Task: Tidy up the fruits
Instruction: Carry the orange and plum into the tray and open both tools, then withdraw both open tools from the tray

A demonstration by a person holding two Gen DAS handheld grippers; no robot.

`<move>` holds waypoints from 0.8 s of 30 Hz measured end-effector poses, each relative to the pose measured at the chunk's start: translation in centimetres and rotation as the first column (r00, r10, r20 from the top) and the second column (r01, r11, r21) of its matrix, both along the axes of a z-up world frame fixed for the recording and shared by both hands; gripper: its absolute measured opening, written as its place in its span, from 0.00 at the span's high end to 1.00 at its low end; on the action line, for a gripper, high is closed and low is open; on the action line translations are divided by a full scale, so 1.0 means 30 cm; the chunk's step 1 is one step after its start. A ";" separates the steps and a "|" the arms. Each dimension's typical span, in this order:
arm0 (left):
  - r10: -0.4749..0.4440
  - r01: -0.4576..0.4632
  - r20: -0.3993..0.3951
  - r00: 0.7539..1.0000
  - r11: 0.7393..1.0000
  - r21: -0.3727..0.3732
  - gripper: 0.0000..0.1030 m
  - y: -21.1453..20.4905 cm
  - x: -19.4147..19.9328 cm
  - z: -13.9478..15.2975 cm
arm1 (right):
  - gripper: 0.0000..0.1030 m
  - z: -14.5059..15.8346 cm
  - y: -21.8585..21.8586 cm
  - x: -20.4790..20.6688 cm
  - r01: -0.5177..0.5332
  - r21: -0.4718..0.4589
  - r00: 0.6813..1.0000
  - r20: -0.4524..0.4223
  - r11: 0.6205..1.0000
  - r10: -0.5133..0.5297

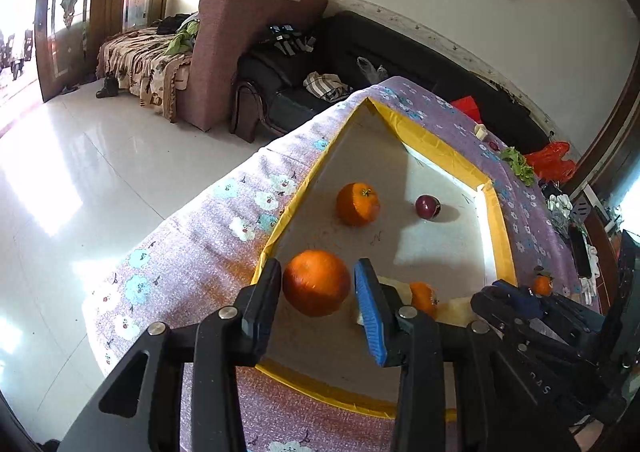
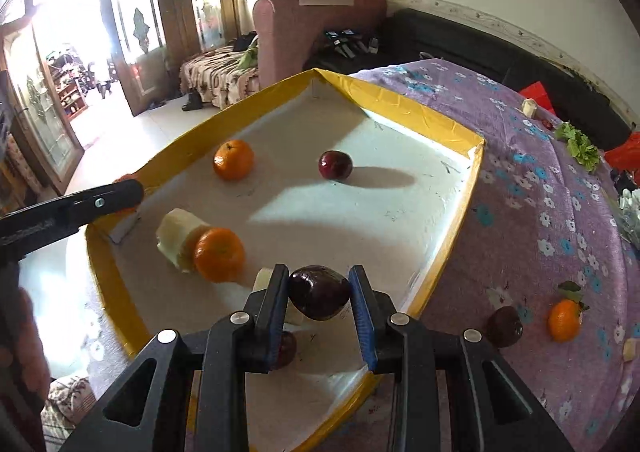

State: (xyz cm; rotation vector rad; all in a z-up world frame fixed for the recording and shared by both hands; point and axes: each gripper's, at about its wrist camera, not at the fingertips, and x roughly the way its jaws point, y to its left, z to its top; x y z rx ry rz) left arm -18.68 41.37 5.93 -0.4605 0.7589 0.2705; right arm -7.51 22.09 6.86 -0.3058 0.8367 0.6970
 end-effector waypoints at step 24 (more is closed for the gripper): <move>-0.062 0.060 0.053 0.997 0.997 0.048 0.30 -0.238 0.026 0.149 | 0.39 0.072 -0.317 0.018 0.176 0.195 0.984 -0.012 0.965 -0.177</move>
